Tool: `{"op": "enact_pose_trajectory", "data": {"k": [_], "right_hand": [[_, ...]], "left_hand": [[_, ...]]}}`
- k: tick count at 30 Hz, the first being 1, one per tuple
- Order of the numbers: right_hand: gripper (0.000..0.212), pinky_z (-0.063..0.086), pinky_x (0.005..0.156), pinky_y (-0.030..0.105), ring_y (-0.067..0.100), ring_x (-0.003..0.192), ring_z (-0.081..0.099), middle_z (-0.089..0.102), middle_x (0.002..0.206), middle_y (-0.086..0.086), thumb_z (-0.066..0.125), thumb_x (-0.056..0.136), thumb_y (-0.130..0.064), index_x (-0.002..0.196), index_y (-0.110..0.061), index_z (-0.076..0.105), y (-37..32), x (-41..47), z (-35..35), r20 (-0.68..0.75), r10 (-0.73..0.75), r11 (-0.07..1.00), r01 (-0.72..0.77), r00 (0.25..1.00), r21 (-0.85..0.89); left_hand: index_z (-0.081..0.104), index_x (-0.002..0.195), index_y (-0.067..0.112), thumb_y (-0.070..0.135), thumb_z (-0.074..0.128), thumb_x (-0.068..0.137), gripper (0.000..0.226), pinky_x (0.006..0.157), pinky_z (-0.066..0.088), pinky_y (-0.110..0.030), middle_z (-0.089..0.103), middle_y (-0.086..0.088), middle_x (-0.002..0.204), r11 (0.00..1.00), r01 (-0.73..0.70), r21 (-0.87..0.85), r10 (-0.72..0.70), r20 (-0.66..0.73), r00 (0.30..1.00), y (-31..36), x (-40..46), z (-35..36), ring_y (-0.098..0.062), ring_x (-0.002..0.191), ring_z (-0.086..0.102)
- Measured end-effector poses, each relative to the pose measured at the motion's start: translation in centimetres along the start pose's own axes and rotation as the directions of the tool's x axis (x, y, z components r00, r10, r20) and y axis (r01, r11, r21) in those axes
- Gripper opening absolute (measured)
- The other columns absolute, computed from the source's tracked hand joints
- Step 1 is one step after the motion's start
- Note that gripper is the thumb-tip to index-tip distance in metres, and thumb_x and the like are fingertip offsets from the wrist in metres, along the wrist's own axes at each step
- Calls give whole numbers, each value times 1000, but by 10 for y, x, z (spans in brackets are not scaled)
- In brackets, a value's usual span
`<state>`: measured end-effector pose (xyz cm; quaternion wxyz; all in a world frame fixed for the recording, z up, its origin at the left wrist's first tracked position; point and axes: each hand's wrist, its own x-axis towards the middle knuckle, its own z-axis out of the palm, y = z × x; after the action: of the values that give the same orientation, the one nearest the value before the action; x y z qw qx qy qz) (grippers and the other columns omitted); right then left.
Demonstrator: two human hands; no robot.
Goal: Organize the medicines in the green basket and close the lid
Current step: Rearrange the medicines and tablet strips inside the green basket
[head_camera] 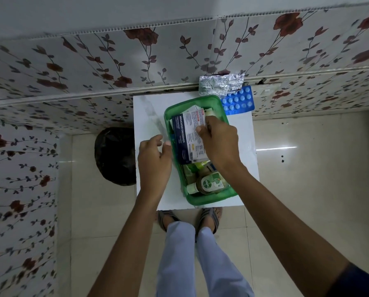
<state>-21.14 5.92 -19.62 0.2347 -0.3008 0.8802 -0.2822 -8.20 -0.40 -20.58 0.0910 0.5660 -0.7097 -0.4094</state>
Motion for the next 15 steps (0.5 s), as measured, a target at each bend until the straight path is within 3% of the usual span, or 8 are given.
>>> {"op": "enact_pose_trajectory", "data": {"k": [2, 4, 8, 11, 15], "right_hand": [[24, 53, 74, 40, 31, 84, 64, 71, 97, 15, 52, 92, -19, 113, -8, 57, -1, -1, -3, -45, -11, 999, 13, 999, 33], [31, 52, 73, 39, 32, 84, 65, 71, 98, 15, 53, 92, -19, 121, -10, 52, -1, -1, -1, -67, -44, 999, 43, 997, -8], [39, 49, 74, 39, 37, 92, 61, 66, 106, 22, 51, 91, -18, 127, -3, 48, -2, -4, 12, -6, -207, 958, 202, 978, -202], [44, 48, 82, 42, 38, 99, 54, 61, 115, 23, 54, 86, -8, 129, -1, 48, 4, -4, 9, -49, -213, 951, 196, 976, -241], [47, 52, 79, 41, 41, 95, 57, 59, 113, 25, 61, 74, 5, 121, 1, 55, 13, -11, 12, 71, -244, 922, 254, 967, -292]], "left_hand": [[50, 130, 12, 31, 47, 93, 43, 89, 50, -39, 50, -13, 127, 1000, 20, -13, -19, 85, 996, -5, 5, 4, -20, 88, 59], [47, 133, 15, 31, 47, 93, 44, 87, 53, -49, 51, -16, 126, 1000, -1, 9, -1, 148, 989, -6, 7, 7, -28, 94, 61], [53, 126, 17, 23, 46, 91, 36, 76, 56, -51, 56, -17, 108, 994, -93, 64, 80, 183, 980, -6, 13, 9, -37, 90, 62], [57, 119, 11, 17, 46, 92, 30, 73, 57, -50, 53, -13, 100, 989, -117, 90, 99, 183, 978, -2, 16, 7, -37, 86, 62], [57, 115, 6, 13, 43, 92, 28, 70, 57, -49, 48, -13, 98, 973, -162, 166, 135, 164, 977, 2, 21, 3, -36, 82, 61]]}}
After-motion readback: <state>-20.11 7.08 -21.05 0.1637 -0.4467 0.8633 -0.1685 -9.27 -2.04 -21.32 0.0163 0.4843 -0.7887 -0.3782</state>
